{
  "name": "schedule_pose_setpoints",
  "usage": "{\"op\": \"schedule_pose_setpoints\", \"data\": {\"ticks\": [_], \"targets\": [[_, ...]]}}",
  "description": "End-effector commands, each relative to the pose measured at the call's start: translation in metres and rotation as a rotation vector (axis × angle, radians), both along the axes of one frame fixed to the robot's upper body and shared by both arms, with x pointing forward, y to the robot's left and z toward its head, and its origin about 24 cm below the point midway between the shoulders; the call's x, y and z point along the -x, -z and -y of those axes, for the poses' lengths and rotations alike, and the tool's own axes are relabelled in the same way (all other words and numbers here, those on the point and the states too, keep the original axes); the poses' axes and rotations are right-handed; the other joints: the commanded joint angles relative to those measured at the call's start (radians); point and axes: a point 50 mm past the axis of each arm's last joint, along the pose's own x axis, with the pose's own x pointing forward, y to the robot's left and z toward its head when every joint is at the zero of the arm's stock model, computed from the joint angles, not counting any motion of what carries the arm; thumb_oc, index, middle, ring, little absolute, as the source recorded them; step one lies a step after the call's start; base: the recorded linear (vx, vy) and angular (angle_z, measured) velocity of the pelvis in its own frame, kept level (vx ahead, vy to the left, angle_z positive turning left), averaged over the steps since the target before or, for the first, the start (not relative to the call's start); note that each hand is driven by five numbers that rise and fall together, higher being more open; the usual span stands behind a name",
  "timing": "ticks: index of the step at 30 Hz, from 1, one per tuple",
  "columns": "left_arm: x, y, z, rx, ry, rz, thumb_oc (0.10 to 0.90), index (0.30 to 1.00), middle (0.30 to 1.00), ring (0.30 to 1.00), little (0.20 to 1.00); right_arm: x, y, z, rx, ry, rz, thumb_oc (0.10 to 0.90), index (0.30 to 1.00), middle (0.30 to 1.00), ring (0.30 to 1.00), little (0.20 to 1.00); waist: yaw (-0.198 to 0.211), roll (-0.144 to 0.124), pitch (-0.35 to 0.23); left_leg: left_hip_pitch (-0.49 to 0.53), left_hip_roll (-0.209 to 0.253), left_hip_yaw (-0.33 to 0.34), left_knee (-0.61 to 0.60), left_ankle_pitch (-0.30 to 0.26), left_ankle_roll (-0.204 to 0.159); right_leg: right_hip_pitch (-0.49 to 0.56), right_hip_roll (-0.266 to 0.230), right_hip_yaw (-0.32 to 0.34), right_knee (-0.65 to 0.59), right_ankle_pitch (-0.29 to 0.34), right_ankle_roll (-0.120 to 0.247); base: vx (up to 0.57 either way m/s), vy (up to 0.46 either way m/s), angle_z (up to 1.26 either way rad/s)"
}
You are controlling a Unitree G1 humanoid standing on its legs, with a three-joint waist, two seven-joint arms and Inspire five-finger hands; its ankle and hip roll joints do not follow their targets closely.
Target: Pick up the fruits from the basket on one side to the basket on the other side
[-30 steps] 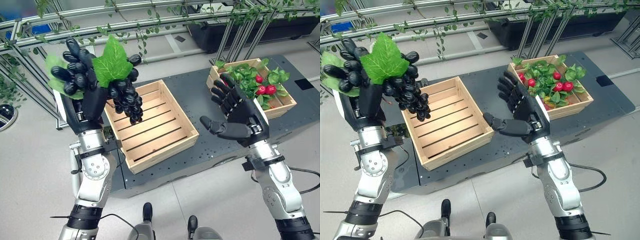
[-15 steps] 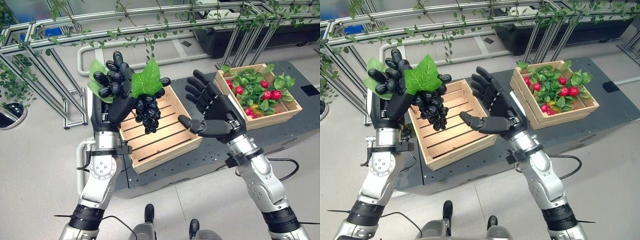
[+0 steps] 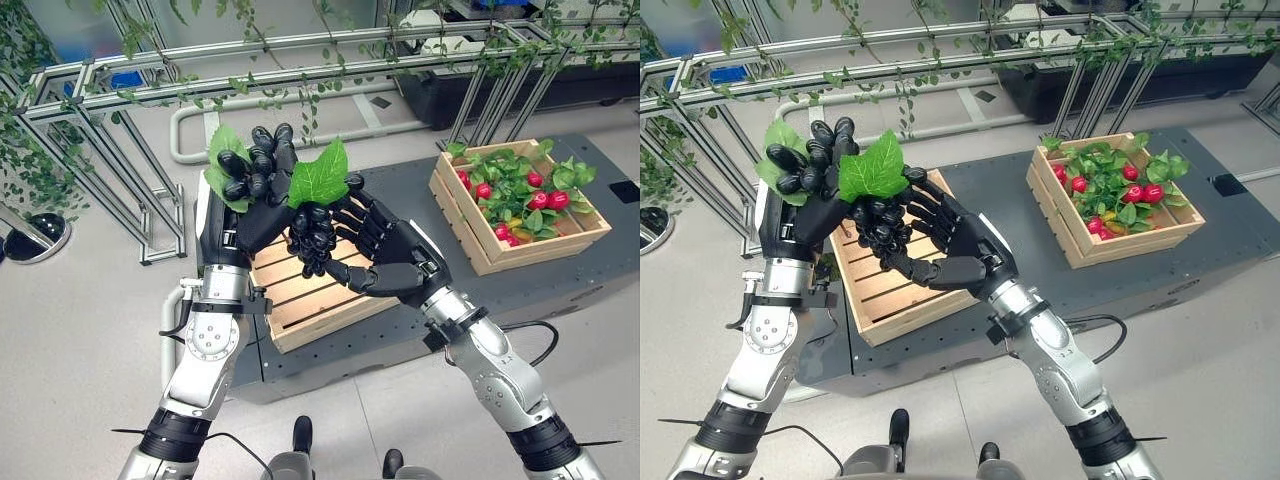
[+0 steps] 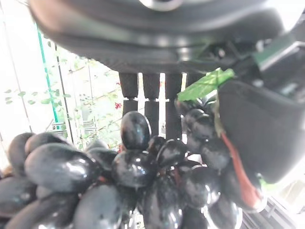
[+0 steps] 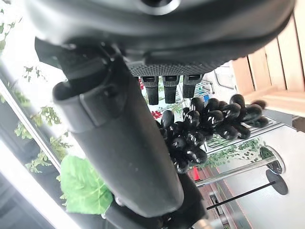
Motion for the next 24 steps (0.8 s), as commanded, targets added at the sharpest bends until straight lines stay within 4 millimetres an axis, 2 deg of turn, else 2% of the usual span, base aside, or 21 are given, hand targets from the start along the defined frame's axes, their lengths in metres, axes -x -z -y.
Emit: {"op": "schedule_pose_setpoints", "data": {"ticks": [1,14,24], "targets": [[0.007,-0.039,0.020,-0.004,0.150,0.220,0.400,0.300,0.300,0.300,0.300,0.003,-0.014,-0.011,-0.146,-0.031,0.051,0.800,0.900,0.900,0.900,0.900,0.012,0.010,-0.177,0.117,0.054,0.021,0.002,-0.178,-0.058,-0.044,-0.042,-0.033,0.012,0.041,0.010,0.00,0.000,0.00],[0.010,-0.030,0.035,-0.085,0.268,0.181,0.400,0.300,0.300,0.300,0.300,0.005,-0.016,-0.012,-0.227,-0.036,0.038,0.800,0.900,0.900,0.900,0.900,0.010,0.011,-0.174,0.123,0.062,0.030,0.002,-0.177,-0.056,-0.048,-0.035,-0.021,0.021,0.037,0.008,0.00,-0.001,0.00],[0.013,-0.026,0.040,-0.100,0.340,0.161,0.400,0.300,0.300,0.300,0.300,0.012,-0.006,-0.023,-0.261,-0.173,-0.054,0.800,0.900,0.900,0.900,0.900,0.006,0.008,-0.178,0.124,0.065,0.038,0.002,-0.174,-0.055,-0.050,-0.033,-0.015,0.020,0.039,0.007,0.00,0.000,0.00]]}}
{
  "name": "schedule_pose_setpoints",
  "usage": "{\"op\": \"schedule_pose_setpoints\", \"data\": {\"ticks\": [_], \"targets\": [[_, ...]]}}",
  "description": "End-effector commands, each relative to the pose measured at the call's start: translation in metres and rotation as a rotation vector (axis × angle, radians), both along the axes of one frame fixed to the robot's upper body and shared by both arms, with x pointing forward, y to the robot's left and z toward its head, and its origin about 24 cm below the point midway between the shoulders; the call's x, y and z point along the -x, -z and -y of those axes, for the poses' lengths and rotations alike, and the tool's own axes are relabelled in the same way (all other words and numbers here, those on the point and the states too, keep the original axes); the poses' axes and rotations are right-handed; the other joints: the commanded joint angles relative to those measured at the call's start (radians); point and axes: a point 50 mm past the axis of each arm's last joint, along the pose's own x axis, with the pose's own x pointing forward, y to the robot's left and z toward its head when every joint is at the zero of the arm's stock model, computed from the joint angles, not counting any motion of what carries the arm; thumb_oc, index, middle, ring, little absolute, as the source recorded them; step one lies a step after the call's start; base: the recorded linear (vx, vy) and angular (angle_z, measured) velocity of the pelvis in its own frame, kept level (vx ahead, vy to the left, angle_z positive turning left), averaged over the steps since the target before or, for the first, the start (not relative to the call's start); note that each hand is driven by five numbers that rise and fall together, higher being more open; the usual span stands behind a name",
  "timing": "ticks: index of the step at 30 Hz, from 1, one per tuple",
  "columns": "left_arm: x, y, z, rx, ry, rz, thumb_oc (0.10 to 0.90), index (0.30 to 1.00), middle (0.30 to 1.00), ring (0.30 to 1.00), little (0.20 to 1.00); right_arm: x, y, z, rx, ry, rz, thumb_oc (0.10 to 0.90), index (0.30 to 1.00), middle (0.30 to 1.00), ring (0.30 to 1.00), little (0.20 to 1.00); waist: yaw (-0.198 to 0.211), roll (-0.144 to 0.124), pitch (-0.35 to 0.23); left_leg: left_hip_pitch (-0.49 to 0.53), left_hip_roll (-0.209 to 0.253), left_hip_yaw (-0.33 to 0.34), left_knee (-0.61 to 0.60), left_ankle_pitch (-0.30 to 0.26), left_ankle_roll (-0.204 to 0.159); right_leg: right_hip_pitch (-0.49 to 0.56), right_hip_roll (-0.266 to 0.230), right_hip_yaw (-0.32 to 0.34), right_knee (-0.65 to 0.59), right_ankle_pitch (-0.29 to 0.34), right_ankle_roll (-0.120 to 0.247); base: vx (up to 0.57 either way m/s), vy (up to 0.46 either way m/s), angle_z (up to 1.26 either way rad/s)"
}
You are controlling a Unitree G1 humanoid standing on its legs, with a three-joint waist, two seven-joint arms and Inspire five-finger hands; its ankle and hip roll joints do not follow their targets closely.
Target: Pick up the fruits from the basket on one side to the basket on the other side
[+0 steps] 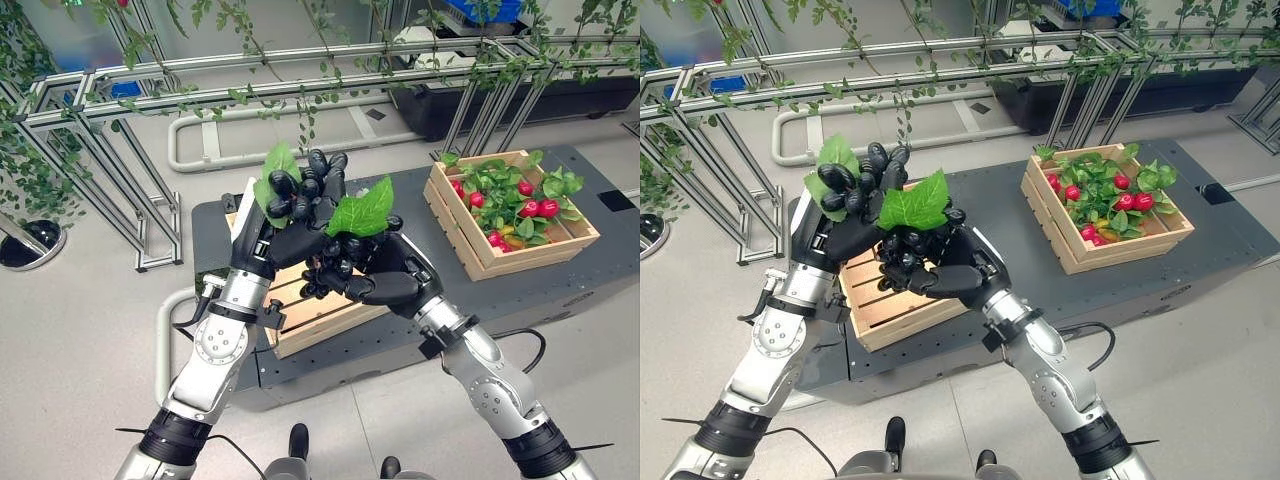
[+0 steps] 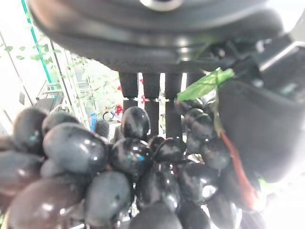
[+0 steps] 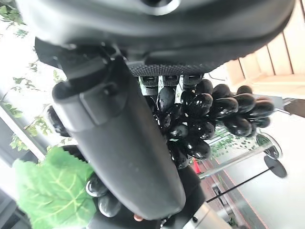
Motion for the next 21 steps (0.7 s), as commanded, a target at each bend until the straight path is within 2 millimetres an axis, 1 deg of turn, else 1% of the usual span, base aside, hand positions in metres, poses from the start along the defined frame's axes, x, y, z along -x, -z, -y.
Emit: {"op": "schedule_pose_setpoints", "data": {"ticks": [1,2,3,4,12,21], "targets": [[0.0096,-0.0320,0.0186,0.059,0.139,0.180,0.400,0.300,0.300,0.300,0.300,0.0042,-0.0221,-0.0141,-0.183,-0.087,0.083,0.800,0.900,0.900,0.900,0.900,0.008,0.024,-0.148,0.122,0.064,0.031,0.002,-0.173,-0.056,-0.047,-0.033,-0.022,0.020,0.040,0.007,0.00,0.000,0.00],[0.0096,-0.0313,0.0198,0.057,0.140,0.178,0.400,0.300,0.300,0.300,0.300,0.0044,-0.0216,-0.0152,-0.186,-0.095,0.077,0.718,0.778,0.778,0.778,0.778,0.008,0.024,-0.147,0.123,0.064,0.031,0.002,-0.173,-0.055,-0.047,-0.032,-0.022,0.020,0.040,0.007,0.00,0.000,0.00],[0.0093,-0.0303,0.0199,0.055,0.143,0.172,0.400,0.300,0.300,0.300,0.300,0.0046,-0.0210,-0.0154,-0.181,-0.101,0.077,0.456,0.385,0.385,0.385,0.385,0.007,0.023,-0.147,0.123,0.064,0.032,0.002,-0.172,-0.055,-0.047,-0.033,-0.022,0.021,0.040,0.007,0.00,0.000,0.00],[0.0093,-0.0298,0.0197,0.053,0.145,0.171,0.400,0.300,0.300,0.300,0.300,0.0047,-0.0207,-0.0154,-0.180,-0.102,0.075,0.400,0.300,0.300,0.300,0.300,0.007,0.023,-0.148,0.123,0.064,0.032,0.002,-0.172,-0.055,-0.047,-0.033,-0.022,0.020,0.040,0.007,0.00,0.000,0.00],[0.0107,-0.0277,0.0217,0.055,0.173,0.163,0.400,0.300,0.300,0.300,0.300,0.0038,-0.0151,-0.0159,-0.187,-0.078,0.042,0.400,0.300,0.300,0.300,0.300,0.006,0.021,-0.150,0.122,0.063,0.031,0.002,-0.173,-0.053,-0.049,-0.029,-0.017,0.018,0.042,0.006,0.00,0.000,0.00],[0.0128,-0.0253,0.0258,0.042,0.205,0.154,0.400,0.300,0.300,0.300,0.300,0.0029,-0.0134,-0.0150,-0.213,-0.035,0.015,0.400,0.300,0.300,0.300,0.300,0.004,0.023,-0.149,0.121,0.061,0.032,0.002,-0.172,-0.051,-0.052,-0.028,-0.014,0.016,0.046,0.005,0.00,-0.002,0.00]]}}
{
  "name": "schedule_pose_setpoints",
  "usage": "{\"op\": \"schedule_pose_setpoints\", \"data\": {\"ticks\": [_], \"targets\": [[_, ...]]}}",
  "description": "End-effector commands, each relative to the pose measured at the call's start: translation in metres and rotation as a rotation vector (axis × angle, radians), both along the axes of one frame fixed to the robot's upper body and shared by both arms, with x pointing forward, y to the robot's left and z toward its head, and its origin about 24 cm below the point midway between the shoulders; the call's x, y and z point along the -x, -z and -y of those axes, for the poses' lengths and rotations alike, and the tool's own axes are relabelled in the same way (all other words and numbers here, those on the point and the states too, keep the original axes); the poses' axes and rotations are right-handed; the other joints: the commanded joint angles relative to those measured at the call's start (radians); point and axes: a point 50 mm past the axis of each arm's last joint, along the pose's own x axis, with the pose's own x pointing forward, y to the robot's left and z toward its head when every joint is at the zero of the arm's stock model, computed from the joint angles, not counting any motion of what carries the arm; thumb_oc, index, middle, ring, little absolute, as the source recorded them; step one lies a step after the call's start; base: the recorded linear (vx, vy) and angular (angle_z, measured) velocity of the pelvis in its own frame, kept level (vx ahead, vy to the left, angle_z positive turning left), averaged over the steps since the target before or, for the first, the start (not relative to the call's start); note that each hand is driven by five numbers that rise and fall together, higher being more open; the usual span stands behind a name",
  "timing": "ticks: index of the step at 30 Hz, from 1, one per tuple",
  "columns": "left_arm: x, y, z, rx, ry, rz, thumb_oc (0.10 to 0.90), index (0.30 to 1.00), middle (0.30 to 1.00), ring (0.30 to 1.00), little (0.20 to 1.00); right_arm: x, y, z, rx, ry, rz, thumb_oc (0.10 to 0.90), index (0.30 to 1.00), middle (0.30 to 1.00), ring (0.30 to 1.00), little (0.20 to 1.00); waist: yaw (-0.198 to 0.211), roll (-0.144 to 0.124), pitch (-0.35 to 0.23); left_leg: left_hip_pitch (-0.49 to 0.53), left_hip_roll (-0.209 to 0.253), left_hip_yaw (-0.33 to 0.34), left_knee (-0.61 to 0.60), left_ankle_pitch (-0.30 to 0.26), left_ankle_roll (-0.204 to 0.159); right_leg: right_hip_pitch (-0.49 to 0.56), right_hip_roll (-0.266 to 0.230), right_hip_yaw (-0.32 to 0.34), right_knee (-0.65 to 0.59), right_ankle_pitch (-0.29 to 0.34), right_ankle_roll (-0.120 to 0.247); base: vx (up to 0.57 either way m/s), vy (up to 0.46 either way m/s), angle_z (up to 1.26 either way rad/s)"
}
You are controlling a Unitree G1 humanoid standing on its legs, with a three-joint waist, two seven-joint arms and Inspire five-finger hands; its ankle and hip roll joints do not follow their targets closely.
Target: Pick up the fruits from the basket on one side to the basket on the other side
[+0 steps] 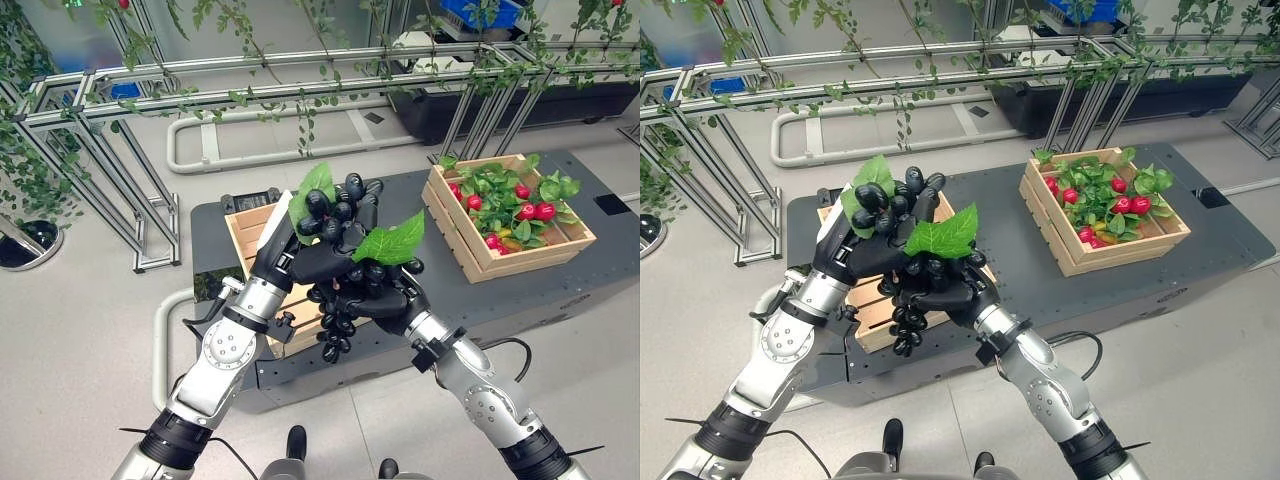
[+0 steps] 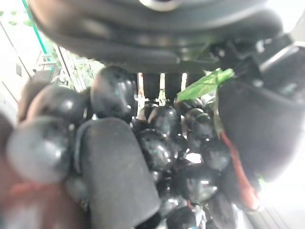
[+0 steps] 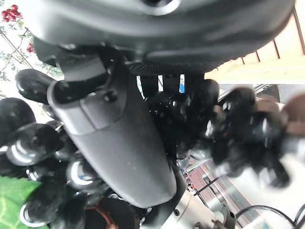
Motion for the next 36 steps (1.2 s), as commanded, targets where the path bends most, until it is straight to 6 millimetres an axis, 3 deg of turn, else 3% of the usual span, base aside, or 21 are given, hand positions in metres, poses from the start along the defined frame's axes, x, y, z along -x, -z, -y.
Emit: {"op": "schedule_pose_setpoints", "data": {"ticks": [1,7,8,9,10,11,23,25,31,35,36], "targets": [[0.007,-0.030,0.009,0.116,0.086,0.164,0.400,0.300,0.300,0.300,0.300,-0.003,-0.030,-0.005,-0.201,0.027,0.106,0.400,0.300,0.300,0.300,0.300,0.005,0.028,-0.145,0.117,0.061,0.027,0.002,-0.172,-0.051,-0.052,-0.028,-0.019,0.014,0.047,0.005,0.00,0.000,0.00],[0.005,-0.028,0.002,0.101,0.033,0.155,0.400,0.300,0.300,0.300,0.300,-0.004,-0.027,0.003,-0.219,0.097,0.080,0.400,0.300,0.300,0.300,0.300,0.001,0.030,-0.145,0.112,0.061,0.029,0.002,-0.170,-0.050,-0.055,-0.024,-0.010,0.004,0.055,0.004,-0.01,-0.017,-0.01],[0.005,-0.027,0.002,0.097,0.023,0.158,0.504,0.455,0.455,0.455,0.455,-0.004,-0.027,0.004,-0.217,0.104,0.080,0.400,0.300,0.300,0.300,0.300,0.001,0.030,-0.145,0.111,0.061,0.028,0.002,-0.170,-0.050,-0.056,-0.024,-0.010,0.003,0.056,0.004,-0.02,-0.041,-0.03],[0.005,-0.027,0.001,0.094,0.012,0.159,0.558,0.538,0.538,0.538,0.538,-0.004,-0.026,0.005,-0.216,0.115,0.079,0.400,0.300,0.300,0.300,0.300,0.000,0.030,-0.145,0.110,0.061,0.028,0.002,-0.170,-0.050,-0.057,-0.023,-0.009,0.002,0.057,0.004,-0.02,-0.039,-0.03],[0.005,-0.026,-0.001,0.090,-0.003,0.160,0.734,0.801,0.801,0.801,0.801,-0.004,-0.025,0.007,-0.214,0.128,0.077,0.400,0.300,0.300,0.300,0.300,-0.001,0.030,-0.146,0.109,0.062,0.028,0.002,-0.169,-0.051,-0.058,-0.023,-0.008,0.001,0.058,0.004,-0.01,-0.042,-0.04],[0.005,-0.026,-0.003,0.080,-0.019,0.167,0.800,0.900,0.900,0.900,0.900,-0.004,-0.025,0.009,-0.211,0.140,0.075,0.400,0.300,0.300,0.300,0.300,-0.002,0.030,-0.146,0.108,0.062,0.029,0.002,-0.169,-0.051,-0.060,-0.022,-0.006,0.001,0.058,0.004,-0.01,-0.037,-0.05],[0.007,-0.024,-0.039,0.033,-0.176,0.165,0.800,0.900,0.900,0.900,0.900,-0.002,-0.016,0.046,-0.179,0.332,0.045,0.400,0.300,0.300,0.300,0.300,-0.019,0.030,-0.143,0.081,0.086,0.040,0.002,-0.145,-0.057,-0.092,0.005,0.017,0.001,0.066,-0.012,-0.02,-0.073,-0.07],[0.006,-0.018,-0.048,0.115,-0.137,0.081,0.800,0.900,0.900,0.900,0.900,-0.003,-0.016,0.053,-0.167,0.367,0.060,0.400,0.300,0.300,0.300,0.300,-0.023,0.027,-0.139,0.073,0.100,0.049,0.002,-0.134,-0.063,-0.097,0.021,0.017,0.001,0.063,-0.021,-0.02,-0.139,-0.09],[0.009,-0.009,-0.050,0.309,0.039,-0.066,0.800,0.900,0.900,0.900,0.900,-0.004,-0.018,0.060,-0.189,0.393,0.069,0.400,0.300,0.300,0.300,0.300,-0.022,0.019,-0.126,0.061,0.121,0.039,0.002,-0.116,-0.069,-0.112,0.061,0.050,0.001,0.054,-0.043,-0.03,-0.134,-0.10],[0.012,-0.008,-0.041,0.491,0.223,-0.124,0.800,0.900,0.900,0.900,0.900,-0.004,-0.020,0.057,-0.169,0.376,0.095,0.400,0.300,0.300,0.300,0.300,0.002,0.017,-0.114,0.068,0.070,-0.043,0.002,-0.115,-0.050,-0.106,0.070,0.101,0.001,0.055,-0.046,-0.01,-0.007,-0.24],[0.013,-0.008,-0.036,0.534,0.292,-0.143,0.800,0.900,0.900,0.900,0.900,-0.004,-0.021,0.056,-0.166,0.372,0.103,0.400,0.300,0.300,0.300,0.300,0.006,0.012,-0.107,0.057,0.055,-0.053,0.053,-0.134,-0.052,-0.101,0.064,0.112,0.001,0.058,-0.049,-0.02,0.059,-0.61]]}}
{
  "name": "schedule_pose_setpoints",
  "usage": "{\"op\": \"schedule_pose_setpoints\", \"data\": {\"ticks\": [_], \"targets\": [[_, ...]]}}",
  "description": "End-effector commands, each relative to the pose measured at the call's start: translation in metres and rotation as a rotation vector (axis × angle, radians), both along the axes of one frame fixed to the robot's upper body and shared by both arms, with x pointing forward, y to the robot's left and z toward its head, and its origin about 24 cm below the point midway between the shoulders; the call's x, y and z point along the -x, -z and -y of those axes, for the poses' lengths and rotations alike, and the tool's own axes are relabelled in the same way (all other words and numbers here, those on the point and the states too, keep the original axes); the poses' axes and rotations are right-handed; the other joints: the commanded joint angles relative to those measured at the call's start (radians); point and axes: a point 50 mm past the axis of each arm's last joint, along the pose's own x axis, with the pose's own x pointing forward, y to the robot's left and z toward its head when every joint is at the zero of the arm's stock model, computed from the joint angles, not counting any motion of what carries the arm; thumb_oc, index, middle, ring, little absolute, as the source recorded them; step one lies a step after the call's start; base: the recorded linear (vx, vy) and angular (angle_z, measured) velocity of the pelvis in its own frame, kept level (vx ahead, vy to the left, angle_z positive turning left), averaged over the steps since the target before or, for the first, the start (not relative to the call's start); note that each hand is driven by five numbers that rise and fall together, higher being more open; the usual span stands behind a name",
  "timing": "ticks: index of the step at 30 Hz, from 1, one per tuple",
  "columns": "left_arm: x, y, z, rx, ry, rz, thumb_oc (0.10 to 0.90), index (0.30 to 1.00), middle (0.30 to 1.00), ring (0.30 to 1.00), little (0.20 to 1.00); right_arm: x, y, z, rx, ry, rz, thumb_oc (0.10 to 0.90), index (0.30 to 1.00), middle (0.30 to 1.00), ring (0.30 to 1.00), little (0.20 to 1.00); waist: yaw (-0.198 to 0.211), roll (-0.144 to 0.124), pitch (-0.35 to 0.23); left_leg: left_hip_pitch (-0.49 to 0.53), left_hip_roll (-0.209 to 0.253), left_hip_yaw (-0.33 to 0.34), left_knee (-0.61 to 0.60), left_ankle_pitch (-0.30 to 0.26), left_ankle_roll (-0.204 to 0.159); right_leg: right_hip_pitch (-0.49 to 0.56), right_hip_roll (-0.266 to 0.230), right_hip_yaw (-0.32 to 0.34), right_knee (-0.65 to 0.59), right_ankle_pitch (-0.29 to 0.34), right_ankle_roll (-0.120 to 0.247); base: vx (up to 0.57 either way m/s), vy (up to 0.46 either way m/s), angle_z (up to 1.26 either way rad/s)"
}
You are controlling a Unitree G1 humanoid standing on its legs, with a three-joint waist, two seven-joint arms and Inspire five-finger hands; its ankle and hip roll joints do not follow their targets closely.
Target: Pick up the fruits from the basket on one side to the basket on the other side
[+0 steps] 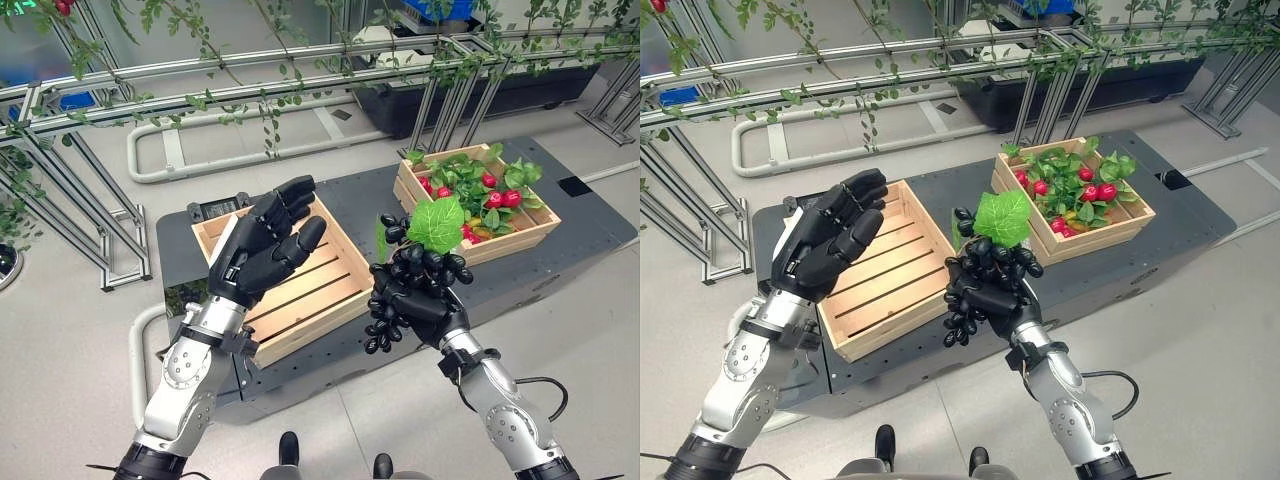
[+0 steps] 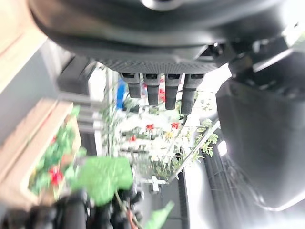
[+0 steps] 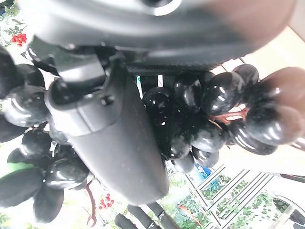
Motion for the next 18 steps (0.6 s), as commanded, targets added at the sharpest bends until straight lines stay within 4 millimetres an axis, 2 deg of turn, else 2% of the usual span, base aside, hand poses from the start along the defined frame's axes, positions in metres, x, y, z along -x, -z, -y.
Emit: {"op": "schedule_pose_setpoints", "data": {"ticks": [1,2,3,4,6,7,8,10,12,13,14,16,17,18], "targets": [[-0.001,-0.038,0.018,0.219,0.210,0.191,0.800,0.900,0.900,0.900,0.900,-0.013,-0.054,0.000,-0.122,0.038,0.310,0.400,0.300,0.300,0.300,0.300,0.019,0.007,-0.069,0.036,0.001,-0.123,0.122,-0.139,-0.027,-0.024,0.017,0.006,0.006,0.052,-0.033,-0.04,0.073,-0.59],[0.000,-0.038,0.021,0.221,0.235,0.196,0.800,0.900,0.900,0.900,0.900,-0.013,-0.055,0.000,-0.122,0.041,0.313,0.400,0.300,0.300,0.300,0.300,0.023,0.003,-0.064,0.022,-0.011,-0.140,0.154,-0.151,-0.027,-0.023,0.012,0.011,0.006,0.056,-0.033,-0.09,0.173,-0.64],[0.000,-0.038,0.028,0.233,0.276,0.201,0.800,0.900,0.900,0.900,0.900,-0.014,-0.057,-0.005,-0.104,0.020,0.322,0.400,0.300,0.300,0.300,0.300,0.040,-0.004,-0.051,-0.016,-0.072,-0.236,0.247,-0.167,-0.012,-0.026,0.004,0.047,0.018,0.069,-0.031,-0.09,0.266,-0.59],[0.001,-0.037,0.032,0.235,0.303,0.203,0.800,0.900,0.900,0.900,0.900,-0.015,-0.059,-0.008,-0.094,0.005,0.324,0.400,0.300,0.300,0.300,0.300,0.047,-0.006,-0.047,-0.024,-0.102,-0.274,0.276,-0.177,-0.001,-0.031,-0.001,0.074,0.027,0.075,-0.027,-0.09,0.340,-0.92],[0.001,-0.036,0.034,0.234,0.353,0.203,0.800,0.900,0.900,0.900,0.900,-0.016,-0.059,-0.011,-0.086,-0.001,0.312,0.400,0.300,0.300,0.300,0.300,0.052,-0.005,-0.051,-0.026,-0.135,-0.307,0.301,-0.188,0.013,-0.041,-0.006,0.118,0.039,0.078,-0.020,-0.07,0.358,-1.15],[-0.003,-0.035,0.037,0.233,0.380,0.196,0.800,0.900,0.900,0.900,0.900,-0.018,-0.057,-0.013,-0.080,-0.005,0.298,0.400,0.300,0.300,0.300,0.300,0.047,-0.002,-0.058,-0.016,-0.159,-0.309,0.297,-0.214,0.023,-0.051,-0.014,0.151,0.040,0.086,-0.009,-0.07,0.366,-1.07],[-0.004,-0.034,0.039,0.237,0.405,0.186,0.800,0.900,0.900,0.900,0.900,-0.018,-0.056,-0.012,-0.080,0.001,0.289,0.400,0.300,0.300,0.300,0.300,0.043,0.001,-0.061,-0.010,-0.164,-0.303,0.290,-0.224,0.027,-0.054,-0.016,0.160,0.039,0.090,-0.005,-0.07,0.426,-0.99],[-0.008,-0.032,0.048,0.214,0.480,0.175,0.800,0.900,0.900,0.900,0.900,-0.022,-0.050,-0.010,-0.083,0.025,0.270,0.400,0.300,0.300,0.300,0.300,0.017,0.016,-0.071,0.037,-0.183,-0.280,0.246,-0.262,0.044,-0.102,-0.036,0.200,0.053,0.115,0.028,-0.09,0.478,-0.85],[-0.008,-0.032,0.053,0.185,0.542,0.176,0.800,0.900,0.900,0.900,0.900,-0.022,-0.046,-0.008,-0.081,0.041,0.257,0.400,0.300,0.300,0.300,0.300,-0.001,0.027,-0.075,0.053,-0.208,-0.282,0.225,-0.280,0.061,-0.148,-0.042,0.234,0.081,0.127,0.049,-0.11,0.501,-0.61],[-0.007,-0.029,0.056,0.188,0.580,0.170,0.800,0.900,0.900,0.900,0.900,-0.019,-0.040,-0.004,-0.076,0.046,0.238,0.400,0.300,0.300,0.300,0.300,-0.022,0.033,-0.072,0.066,-0.227,-0.274,0.219,-0.293,0.075,-0.190,-0.052,0.254,0.103,0.154,0.064,-0.08,0.401,-0.49],[-0.007,-0.029,0.057,0.190,0.591,0.166,0.800,0.900,0.900,0.900,0.900,-0.018,-0.039,-0.003,-0.077,0.048,0.231,0.400,0.300,0.300,0.300,0.300,-0.026,0.035,-0.070,0.070,-0.230,-0.268,0.217,-0.296,0.078,-0.198,-0.056,0.256,0.105,0.162,0.066,-0.08,0.395,-0.38],[-0.008,-0.030,0.062,0.190,0.604,0.158,0.800,0.900,0.900,0.900,0.900,-0.015,-0.035,-0.003,-0.085,0.046,0.209,0.400,0.300,0.300,0.300,0.300,-0.040,0.037,-0.063,0.077,-0.241,-0.243,0.212,-0.303,0.080,-0.223,-0.085,0.233,0.074,0.210,0.070,-0.10,0.286,-0.54],[-0.009,-0.032,0.063,0.170,0.578,0.160,0.800,0.900,0.900,0.900,0.900,-0.012,-0.032,-0.004,-0.088,0.008,0.211,0.400,0.300,0.300,0.300,0.300,-0.040,0.041,-0.050,0.089,-0.232,-0.206,0.200,-0.302,0.079,-0.242,-0.105,0.157,0.057,0.217,0.073,-0.17,0.269,-0.95],[-0.010,-0.032,0.062,0.159,0.568,0.157,0.800,0.900,0.900,0.900,0.900,-0.011,-0.031,-0.005,-0.090,-0.009,0.212,0.400,0.300,0.300,0.300,0.300,-0.037,0.041,-0.051,0.086,-0.229,-0.186,0.179,-0.288,0.080,-0.250,-0.109,0.125,0.062,0.215,0.075,-0.23,0.215,-1.25]]}}
